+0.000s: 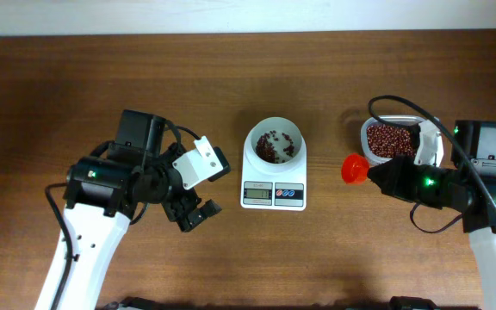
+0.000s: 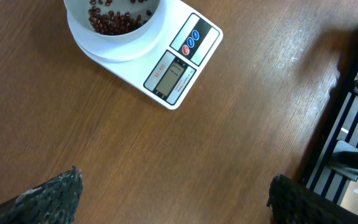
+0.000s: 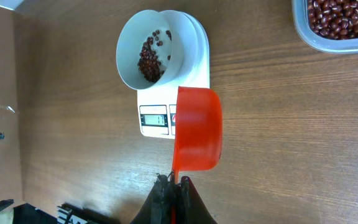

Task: Scoop and weigh 50g on scale
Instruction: 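Move the empty scoop right back toward the bean tub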

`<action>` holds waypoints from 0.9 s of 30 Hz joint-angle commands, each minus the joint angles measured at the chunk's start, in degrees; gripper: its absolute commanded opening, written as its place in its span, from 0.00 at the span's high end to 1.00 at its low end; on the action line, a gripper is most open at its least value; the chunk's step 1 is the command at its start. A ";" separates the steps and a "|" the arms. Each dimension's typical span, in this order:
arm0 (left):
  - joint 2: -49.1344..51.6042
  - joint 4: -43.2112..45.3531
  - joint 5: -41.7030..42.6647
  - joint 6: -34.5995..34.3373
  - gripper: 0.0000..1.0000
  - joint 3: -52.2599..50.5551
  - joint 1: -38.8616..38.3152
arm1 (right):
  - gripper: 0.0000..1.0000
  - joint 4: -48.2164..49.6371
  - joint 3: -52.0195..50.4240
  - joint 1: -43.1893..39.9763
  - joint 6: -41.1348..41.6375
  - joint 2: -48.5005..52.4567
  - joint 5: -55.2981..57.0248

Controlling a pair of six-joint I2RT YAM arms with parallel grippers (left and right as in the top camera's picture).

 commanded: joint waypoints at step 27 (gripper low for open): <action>-0.09 -0.04 0.81 0.96 0.01 0.83 0.20 | 0.96 3.39 0.35 -8.13 -1.18 -0.28 20.94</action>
